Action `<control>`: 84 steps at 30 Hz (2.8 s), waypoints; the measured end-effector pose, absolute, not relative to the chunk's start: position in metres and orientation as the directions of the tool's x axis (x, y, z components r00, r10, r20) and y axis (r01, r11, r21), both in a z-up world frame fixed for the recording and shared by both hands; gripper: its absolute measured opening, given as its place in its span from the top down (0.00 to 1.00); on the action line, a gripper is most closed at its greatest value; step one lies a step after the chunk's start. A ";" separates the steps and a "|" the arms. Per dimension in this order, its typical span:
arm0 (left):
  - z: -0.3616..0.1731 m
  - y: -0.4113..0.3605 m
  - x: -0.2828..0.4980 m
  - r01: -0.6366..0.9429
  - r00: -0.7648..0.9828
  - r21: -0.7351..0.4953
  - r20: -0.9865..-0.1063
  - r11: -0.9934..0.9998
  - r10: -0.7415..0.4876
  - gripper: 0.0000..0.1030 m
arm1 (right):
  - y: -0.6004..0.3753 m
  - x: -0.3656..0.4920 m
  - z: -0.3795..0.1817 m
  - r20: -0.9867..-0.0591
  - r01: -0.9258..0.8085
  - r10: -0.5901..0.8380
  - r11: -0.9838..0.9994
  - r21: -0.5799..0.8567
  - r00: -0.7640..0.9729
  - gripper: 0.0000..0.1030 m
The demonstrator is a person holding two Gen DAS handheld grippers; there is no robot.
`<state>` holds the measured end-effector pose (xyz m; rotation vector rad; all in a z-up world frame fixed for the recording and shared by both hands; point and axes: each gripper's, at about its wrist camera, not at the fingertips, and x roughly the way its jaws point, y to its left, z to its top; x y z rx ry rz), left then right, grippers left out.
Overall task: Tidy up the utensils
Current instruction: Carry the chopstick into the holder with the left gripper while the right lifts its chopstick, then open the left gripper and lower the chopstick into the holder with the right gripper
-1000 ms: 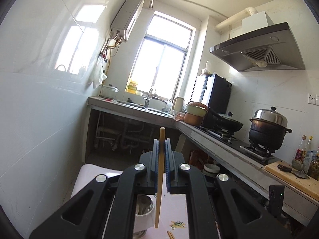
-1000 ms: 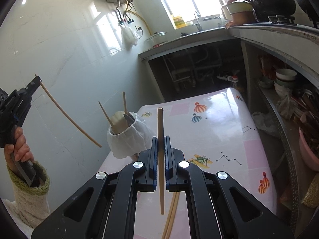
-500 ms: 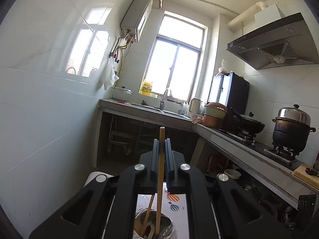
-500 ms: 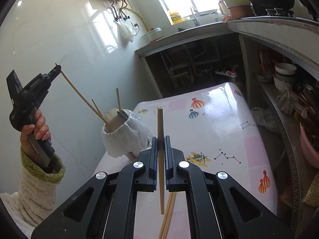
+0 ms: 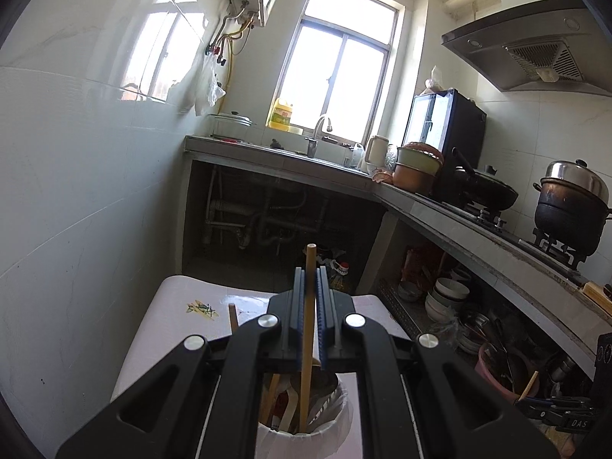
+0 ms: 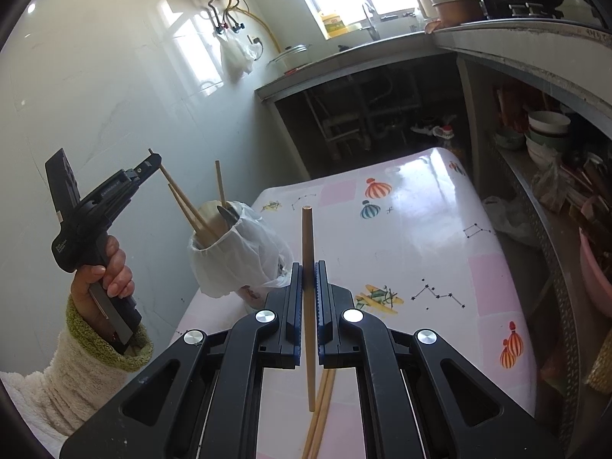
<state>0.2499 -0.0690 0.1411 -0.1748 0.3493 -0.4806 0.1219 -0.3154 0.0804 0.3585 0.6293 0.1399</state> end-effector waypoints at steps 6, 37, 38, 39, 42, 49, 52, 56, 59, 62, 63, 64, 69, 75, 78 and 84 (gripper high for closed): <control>0.116 -0.073 0.255 0.416 0.806 -0.230 -0.354 0.880 -0.474 0.95 | -0.314 0.121 0.080 -0.550 -0.021 0.236 0.930 0.368 0.801 0.96; 0.111 0.004 0.202 0.326 0.830 -0.285 -0.370 0.901 -0.417 0.30 | -0.283 0.149 0.170 -0.381 -0.169 0.265 0.949 0.265 0.886 0.96; 0.111 0.009 0.197 0.321 0.832 -0.290 -0.368 0.902 -0.415 0.30 | -0.281 0.155 0.177 -0.364 -0.187 0.278 0.946 0.265 0.889 0.96; 0.110 0.013 0.193 0.319 0.833 -0.293 -0.367 0.901 -0.415 0.28 | -0.279 0.161 0.183 -0.349 -0.205 0.291 0.942 0.265 0.891 0.96; 0.107 0.025 0.179 0.311 0.837 -0.292 -0.368 0.905 -0.406 0.24 | -0.270 0.183 0.198 -0.316 -0.246 0.327 0.931 0.270 0.891 0.96; 0.092 0.039 0.151 0.296 0.842 -0.243 -0.391 0.924 -0.372 0.17 | -0.242 0.236 0.201 -0.301 -0.294 0.366 0.920 0.261 0.881 0.96; 0.085 0.042 0.144 0.289 0.842 -0.223 -0.403 0.931 -0.358 0.15 | -0.227 0.253 0.189 -0.318 -0.295 0.358 0.928 0.227 0.878 0.96; 0.080 0.045 0.141 0.286 0.842 -0.211 -0.411 0.935 -0.350 0.15 | -0.206 0.271 0.169 -0.360 -0.297 0.340 0.940 0.170 0.869 0.96; 0.078 0.048 0.140 0.282 0.846 -0.205 -0.407 0.937 -0.343 0.14 | -0.190 0.281 0.152 -0.393 -0.296 0.312 0.950 0.103 0.865 0.96; 0.077 0.050 0.141 0.279 0.847 -0.211 -0.405 0.937 -0.344 0.13 | -0.182 0.287 0.136 -0.418 -0.301 0.301 0.951 0.068 0.857 0.95; 0.076 0.051 0.141 0.279 0.847 -0.213 -0.405 0.936 -0.345 0.13 | -0.180 0.288 0.132 -0.426 -0.301 0.297 0.952 0.060 0.854 0.95; 0.075 0.051 0.142 0.279 0.846 -0.214 -0.405 0.936 -0.345 0.13 | -0.180 0.289 0.127 -0.434 -0.304 0.299 0.951 0.060 0.850 0.95; 0.073 0.052 0.143 0.280 0.844 -0.216 -0.410 0.935 -0.347 0.13 | -0.179 0.293 0.113 -0.469 -0.318 0.311 0.946 0.067 0.826 0.94; 0.072 0.050 0.146 0.285 0.842 -0.214 -0.410 0.934 -0.351 0.13 | -0.181 0.293 0.100 -0.503 -0.326 0.327 0.941 0.092 0.800 0.94; 0.072 0.049 0.146 0.286 0.842 -0.212 -0.409 0.934 -0.351 0.13 | -0.184 0.292 0.094 -0.512 -0.324 0.336 0.939 0.116 0.790 0.94; 0.071 0.047 0.146 0.284 0.839 -0.213 -0.417 0.935 -0.349 0.12 | -0.192 0.294 0.094 -0.514 -0.312 0.345 0.938 0.153 0.785 0.94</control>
